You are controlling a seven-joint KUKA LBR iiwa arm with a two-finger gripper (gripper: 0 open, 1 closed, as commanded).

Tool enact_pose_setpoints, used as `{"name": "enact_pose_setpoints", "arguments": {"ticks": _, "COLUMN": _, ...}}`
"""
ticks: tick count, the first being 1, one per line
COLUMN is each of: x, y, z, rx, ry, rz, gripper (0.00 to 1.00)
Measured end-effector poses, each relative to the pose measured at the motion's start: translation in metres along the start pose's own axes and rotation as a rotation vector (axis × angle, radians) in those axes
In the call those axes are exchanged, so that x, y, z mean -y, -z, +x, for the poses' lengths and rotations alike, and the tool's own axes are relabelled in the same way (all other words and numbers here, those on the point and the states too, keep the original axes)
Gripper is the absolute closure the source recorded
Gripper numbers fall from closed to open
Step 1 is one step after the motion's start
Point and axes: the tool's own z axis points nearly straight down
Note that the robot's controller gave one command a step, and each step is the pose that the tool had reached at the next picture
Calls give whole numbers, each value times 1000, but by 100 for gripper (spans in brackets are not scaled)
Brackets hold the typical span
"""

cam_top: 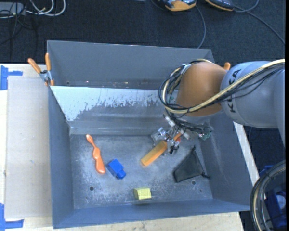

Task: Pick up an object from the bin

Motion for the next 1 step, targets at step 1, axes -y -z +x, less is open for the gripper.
{"name": "enact_pose_setpoints", "arguments": {"ticks": 1, "x": -2, "y": 11, "z": 2, "rx": -5, "ry": -1, "rz": -6, "gripper": 100}}
